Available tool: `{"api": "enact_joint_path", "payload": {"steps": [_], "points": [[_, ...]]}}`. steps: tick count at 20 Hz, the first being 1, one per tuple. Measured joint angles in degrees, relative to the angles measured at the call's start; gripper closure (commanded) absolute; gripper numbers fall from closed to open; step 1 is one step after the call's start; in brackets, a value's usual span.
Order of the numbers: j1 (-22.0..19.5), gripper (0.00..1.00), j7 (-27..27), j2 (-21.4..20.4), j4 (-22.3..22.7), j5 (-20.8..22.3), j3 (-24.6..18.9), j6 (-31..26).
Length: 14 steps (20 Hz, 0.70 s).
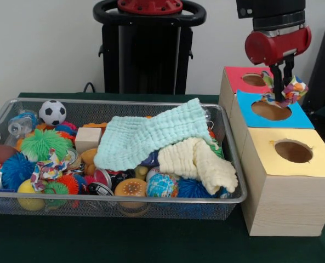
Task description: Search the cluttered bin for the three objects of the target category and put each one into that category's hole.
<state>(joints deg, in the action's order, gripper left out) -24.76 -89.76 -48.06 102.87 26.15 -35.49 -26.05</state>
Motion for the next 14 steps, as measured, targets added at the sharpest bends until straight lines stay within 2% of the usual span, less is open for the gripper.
{"api": "enact_joint_path", "payload": {"steps": [6, 14], "points": [[1.35, 1.0, 0.0, 1.59, -2.69, -0.49, 1.89, 0.0], [5.57, 1.0, -0.01, 3.28, -6.05, -1.4, 4.88, 0.61]]}}
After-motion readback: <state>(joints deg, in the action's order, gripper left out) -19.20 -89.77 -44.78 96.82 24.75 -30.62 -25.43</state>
